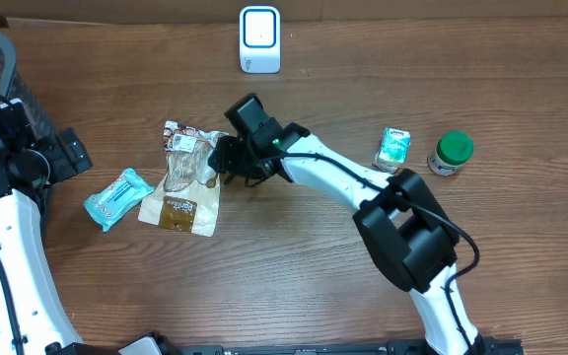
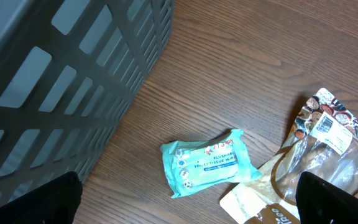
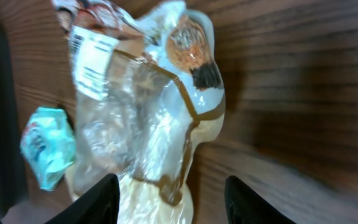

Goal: Scan the item barcode
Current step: 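Move the right gripper to the brown snack bag and grasp it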

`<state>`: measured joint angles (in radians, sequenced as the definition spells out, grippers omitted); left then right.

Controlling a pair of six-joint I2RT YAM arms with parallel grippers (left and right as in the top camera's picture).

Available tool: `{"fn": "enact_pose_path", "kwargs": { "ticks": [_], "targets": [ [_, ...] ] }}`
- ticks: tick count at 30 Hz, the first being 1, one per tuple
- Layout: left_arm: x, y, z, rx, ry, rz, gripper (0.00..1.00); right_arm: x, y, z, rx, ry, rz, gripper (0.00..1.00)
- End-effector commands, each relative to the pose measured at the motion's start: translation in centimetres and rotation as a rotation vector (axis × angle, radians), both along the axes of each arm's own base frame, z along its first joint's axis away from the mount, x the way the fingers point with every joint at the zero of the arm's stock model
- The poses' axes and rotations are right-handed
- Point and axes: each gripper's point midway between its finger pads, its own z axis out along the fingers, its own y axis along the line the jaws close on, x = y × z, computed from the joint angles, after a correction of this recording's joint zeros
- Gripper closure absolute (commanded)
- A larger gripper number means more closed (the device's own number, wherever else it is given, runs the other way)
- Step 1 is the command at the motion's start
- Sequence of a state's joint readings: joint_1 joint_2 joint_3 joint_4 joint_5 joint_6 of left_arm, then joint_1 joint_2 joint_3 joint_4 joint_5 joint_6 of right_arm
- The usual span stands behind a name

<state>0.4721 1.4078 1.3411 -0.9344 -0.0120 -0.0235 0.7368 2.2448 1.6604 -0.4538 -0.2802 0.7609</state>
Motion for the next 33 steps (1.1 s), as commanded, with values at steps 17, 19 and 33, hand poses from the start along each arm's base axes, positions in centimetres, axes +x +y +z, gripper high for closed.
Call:
{"fn": "enact_pose_path", "kwargs": {
  "ticks": [17,19,33],
  "targets": [
    [-0.3,0.6,0.6,0.016,-0.014,0.025,0.0,-2.1,3.0,-6.9,-0.036,0.006,0.035,0.69],
    [-0.3,0.6,0.6,0.016,-0.014,0.025,0.0,-2.2,2.9,-7.2,-0.045,0.01,0.033,0.77],
    [-0.3,0.6,0.6,0.016,-0.014,0.025,0.0,-1.6,-0.6,-1.9,0.008,-0.004,0.254,0.96]
  ]
}}
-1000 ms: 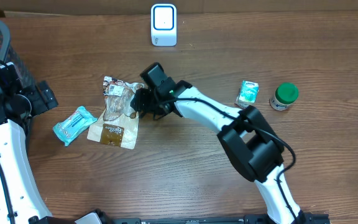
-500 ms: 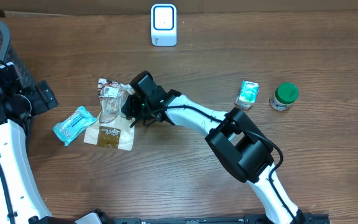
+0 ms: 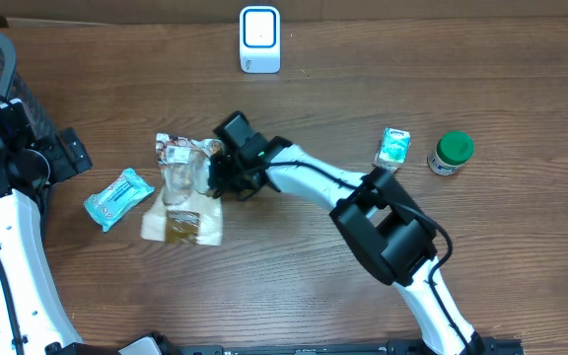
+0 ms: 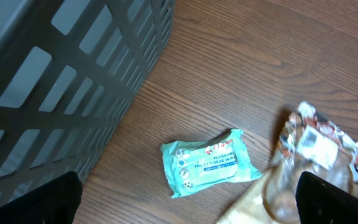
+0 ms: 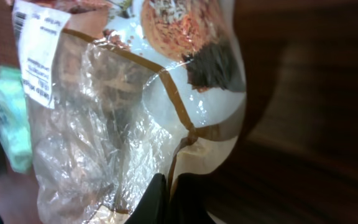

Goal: Scan the item barcode
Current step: 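Move the right gripper to the brown snack bag and grasp it, then lift the snack bag and drag it right toward center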

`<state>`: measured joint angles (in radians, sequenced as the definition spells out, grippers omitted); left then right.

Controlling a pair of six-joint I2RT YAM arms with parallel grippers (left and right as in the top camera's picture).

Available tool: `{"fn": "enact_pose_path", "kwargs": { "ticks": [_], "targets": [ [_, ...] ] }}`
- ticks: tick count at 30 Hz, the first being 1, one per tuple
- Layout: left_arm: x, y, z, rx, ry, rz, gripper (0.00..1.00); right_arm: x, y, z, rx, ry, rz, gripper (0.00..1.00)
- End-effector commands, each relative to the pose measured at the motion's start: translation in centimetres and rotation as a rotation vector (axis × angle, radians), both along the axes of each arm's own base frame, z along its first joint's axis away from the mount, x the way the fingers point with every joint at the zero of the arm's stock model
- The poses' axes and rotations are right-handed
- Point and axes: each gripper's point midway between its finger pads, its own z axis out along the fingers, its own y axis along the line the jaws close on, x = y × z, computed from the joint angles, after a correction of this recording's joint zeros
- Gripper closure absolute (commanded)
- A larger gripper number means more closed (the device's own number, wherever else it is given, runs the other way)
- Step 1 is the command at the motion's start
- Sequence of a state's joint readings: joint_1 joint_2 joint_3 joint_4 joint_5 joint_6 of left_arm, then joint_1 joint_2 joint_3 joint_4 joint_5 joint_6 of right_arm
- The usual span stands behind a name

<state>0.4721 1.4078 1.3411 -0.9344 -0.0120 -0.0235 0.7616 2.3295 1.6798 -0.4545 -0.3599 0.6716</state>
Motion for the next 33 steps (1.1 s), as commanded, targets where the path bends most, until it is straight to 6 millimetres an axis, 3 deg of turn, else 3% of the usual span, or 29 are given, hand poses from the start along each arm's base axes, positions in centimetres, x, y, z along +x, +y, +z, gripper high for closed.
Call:
{"fn": "enact_pose_path", "kwargs": {
  "ticks": [1,6,9,13,23,33],
  "targets": [
    [-0.3,0.6,0.6,0.016,-0.014,0.025,0.0,0.8,-3.0,2.4,0.02,-0.05,0.138,0.96],
    [-0.3,0.6,0.6,0.016,-0.014,0.025,0.0,1.2,-9.4,4.9,-0.066,-0.06,0.225,0.96],
    [-0.3,0.6,0.6,0.016,-0.014,0.025,0.01,0.9,-12.9,4.8,-0.114,-0.043,0.292,0.96],
    [-0.3,0.6,0.6,0.017,-0.014,0.025,0.0,1.5,-15.8,4.4,-0.136,0.004,0.255,0.96],
    [-0.3,0.6,0.6,0.017,-0.014,0.025,0.0,2.4,-16.8,4.2,-0.14,-0.019,0.248,0.96],
    [-0.3,0.6,0.6,0.016,-0.014,0.025,0.0,0.9,-17.5,1.8,-0.154,0.056,0.201,0.96]
  ]
}}
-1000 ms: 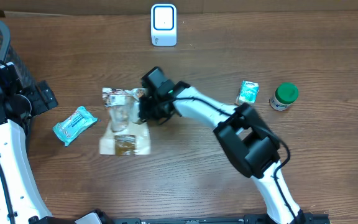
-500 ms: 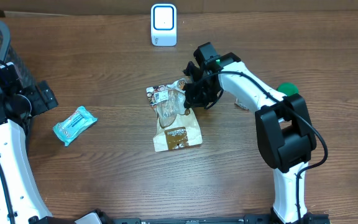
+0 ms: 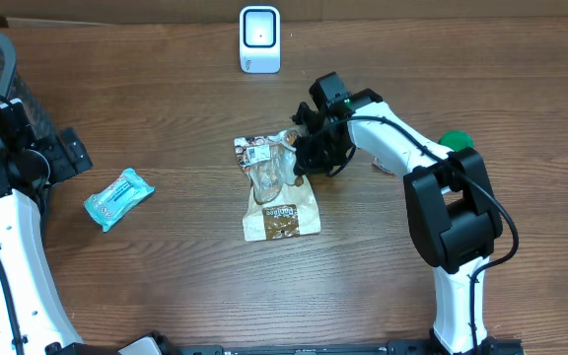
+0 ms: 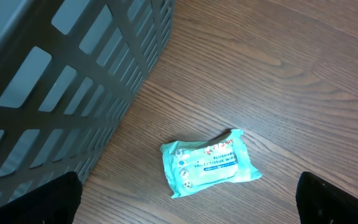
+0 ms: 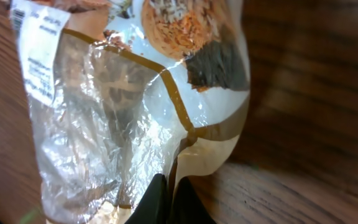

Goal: Scan the item barcode
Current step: 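Lift the snack bag and drag it right toward center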

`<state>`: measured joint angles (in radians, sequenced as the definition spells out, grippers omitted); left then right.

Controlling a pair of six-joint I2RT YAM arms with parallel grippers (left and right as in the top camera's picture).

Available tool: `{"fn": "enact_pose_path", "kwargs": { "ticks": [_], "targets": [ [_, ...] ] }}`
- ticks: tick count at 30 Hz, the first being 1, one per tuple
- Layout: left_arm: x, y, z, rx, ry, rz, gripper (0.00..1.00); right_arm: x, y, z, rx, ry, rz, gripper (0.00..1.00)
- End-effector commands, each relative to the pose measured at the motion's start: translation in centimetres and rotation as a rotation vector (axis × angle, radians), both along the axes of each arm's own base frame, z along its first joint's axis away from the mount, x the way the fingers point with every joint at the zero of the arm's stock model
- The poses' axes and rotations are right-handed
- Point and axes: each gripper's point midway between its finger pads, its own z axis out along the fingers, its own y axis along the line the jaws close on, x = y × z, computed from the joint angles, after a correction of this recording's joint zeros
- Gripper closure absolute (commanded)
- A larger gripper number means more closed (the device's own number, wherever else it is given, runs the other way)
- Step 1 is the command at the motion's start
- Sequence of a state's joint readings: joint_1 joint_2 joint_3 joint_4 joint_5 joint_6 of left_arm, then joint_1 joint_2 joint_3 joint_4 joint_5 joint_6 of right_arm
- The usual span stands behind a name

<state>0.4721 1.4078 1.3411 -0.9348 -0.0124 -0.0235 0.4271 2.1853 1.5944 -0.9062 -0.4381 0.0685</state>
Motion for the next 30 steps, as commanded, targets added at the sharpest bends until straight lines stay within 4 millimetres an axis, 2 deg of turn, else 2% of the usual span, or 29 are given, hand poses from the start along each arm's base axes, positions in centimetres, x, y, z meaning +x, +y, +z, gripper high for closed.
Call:
{"fn": "enact_pose_path", "kwargs": {
  "ticks": [1,6,18,23,26,27,28,29,30],
  "targets": [
    [-0.3,0.6,0.6,0.016,-0.015,0.025,0.01,-0.7,-0.1,0.2,0.006,0.004,-0.014,0.96],
    [-0.3,0.6,0.6,0.016,-0.015,0.025,0.0,-0.6,0.0,-1.1,0.022,-0.01,-0.038,0.96],
    [0.1,0.4,0.8,0.003,-0.035,0.017,0.0,-0.5,0.0,-1.3,0.024,-0.015,-0.046,0.96],
    [1.6,-4.4,1.0,-0.3,-0.139,-0.024,0.0,-0.3,0.1,-1.2,0.027,-0.022,-0.045,0.96],
    [3.1,-7.4,2.5,-0.477,-0.233,-0.096,0.01,-0.2,0.2,-1.2,0.03,-0.028,-0.045,0.96],
    [3.7,-9.1,3.3,-0.528,-0.268,-0.188,0.04,-0.2,0.1,-1.2,0.03,-0.027,-0.045,0.96],
    [4.0,-10.2,3.6,-0.55,-0.279,-0.24,0.25,-0.2,0.1,-1.2,0.03,-0.027,-0.046,0.96],
    [4.3,-11.6,3.6,-0.572,-0.278,-0.301,0.64,-0.2,0.1,-1.2,0.03,-0.027,-0.045,0.96],
    [4.5,-13.5,3.0,-0.59,-0.241,-0.344,0.96,-0.2,0.2,-1.2,0.031,-0.028,-0.046,0.96]
  ]
}}
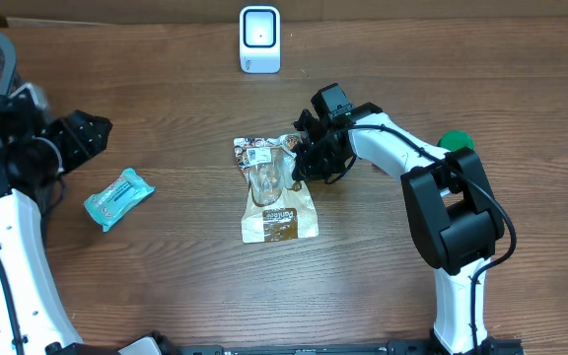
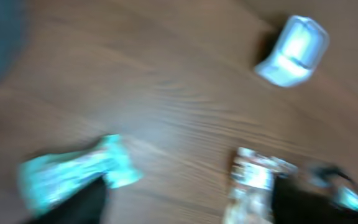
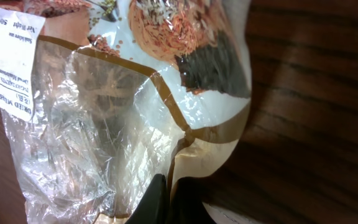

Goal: Scan the item barcode
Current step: 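Lift the snack bag and drag it right toward center, then reach the left gripper to the snack bag and grasp its other side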

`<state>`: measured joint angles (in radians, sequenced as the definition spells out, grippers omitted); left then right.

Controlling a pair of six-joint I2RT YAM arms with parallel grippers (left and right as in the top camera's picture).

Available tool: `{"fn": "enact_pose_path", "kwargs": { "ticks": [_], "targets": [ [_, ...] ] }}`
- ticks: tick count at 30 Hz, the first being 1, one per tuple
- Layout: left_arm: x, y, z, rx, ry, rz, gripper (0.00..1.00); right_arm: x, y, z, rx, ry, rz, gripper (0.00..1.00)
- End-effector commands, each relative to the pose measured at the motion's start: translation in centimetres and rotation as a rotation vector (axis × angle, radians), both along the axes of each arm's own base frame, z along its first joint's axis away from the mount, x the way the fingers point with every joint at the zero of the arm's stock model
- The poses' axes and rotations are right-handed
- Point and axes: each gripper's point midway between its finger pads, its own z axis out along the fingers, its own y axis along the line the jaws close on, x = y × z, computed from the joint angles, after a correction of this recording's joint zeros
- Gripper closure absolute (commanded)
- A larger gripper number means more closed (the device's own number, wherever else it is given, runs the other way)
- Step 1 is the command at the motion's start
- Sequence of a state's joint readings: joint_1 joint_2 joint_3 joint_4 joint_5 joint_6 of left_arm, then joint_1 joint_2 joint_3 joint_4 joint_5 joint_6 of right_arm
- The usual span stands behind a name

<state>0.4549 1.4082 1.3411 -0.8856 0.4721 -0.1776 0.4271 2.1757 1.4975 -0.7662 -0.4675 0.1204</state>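
A snack pouch [image 1: 276, 187] with a clear window, tan trim and a white barcode label [image 3: 14, 81] sits mid-table, label end toward the scanner. My right gripper [image 1: 309, 168] is shut on its right edge, and the dark fingertips [image 3: 160, 199] pinch the tan border in the right wrist view. The white scanner [image 1: 259, 39] stands upright at the far edge. My left gripper [image 1: 87, 133] hangs open at the far left. Its wrist view is blurred but shows the scanner [image 2: 291, 51] and the pouch [image 2: 253, 180].
A teal wipes pack [image 1: 117, 197] lies on the table at the left, below my left gripper. A grey basket fills the far left corner. A green-capped jar [image 1: 457, 146] peeks out behind the right arm.
My left arm has swung: its gripper sits further right and its camera now faces the scanner and pouch instead of the basket. The right gripper and pouch have barely shifted.
At first my right gripper stood open over the pouch, which lay at left centre beside the wipes pack. Then it was shut on the pouch's edge. A second ago the pouch was mid-table below the scanner, where it remains while the left arm has turned.
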Motion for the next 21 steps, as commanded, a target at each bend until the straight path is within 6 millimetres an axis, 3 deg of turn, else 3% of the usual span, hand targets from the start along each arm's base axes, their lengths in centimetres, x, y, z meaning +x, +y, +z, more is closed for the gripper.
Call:
{"fn": "enact_pose_path", "kwargs": {
  "ticks": [1,5,14,21],
  "targets": [
    [0.8,-7.1,0.3,-0.14,-0.017,-0.225,0.96,-0.1,-0.3,0.3,-0.015,-0.016,-0.005,0.96],
    [1.0,-11.7,-2.4,-0.092,0.088,-0.335,0.96,-0.1,-0.3,0.3,-0.015,-0.015,-0.005,0.96],
    [-0.1,-21.2,-11.1,-0.001,0.348,-0.581,0.96,-0.1,-0.3,0.3,-0.015,-0.016,-0.005,0.96],
    [-1.7,-25.0,-16.8,-0.025,0.524,-0.648,0.96,-0.1,-0.3,0.3,-0.015,-0.015,-0.005,0.96]
  ]
}}
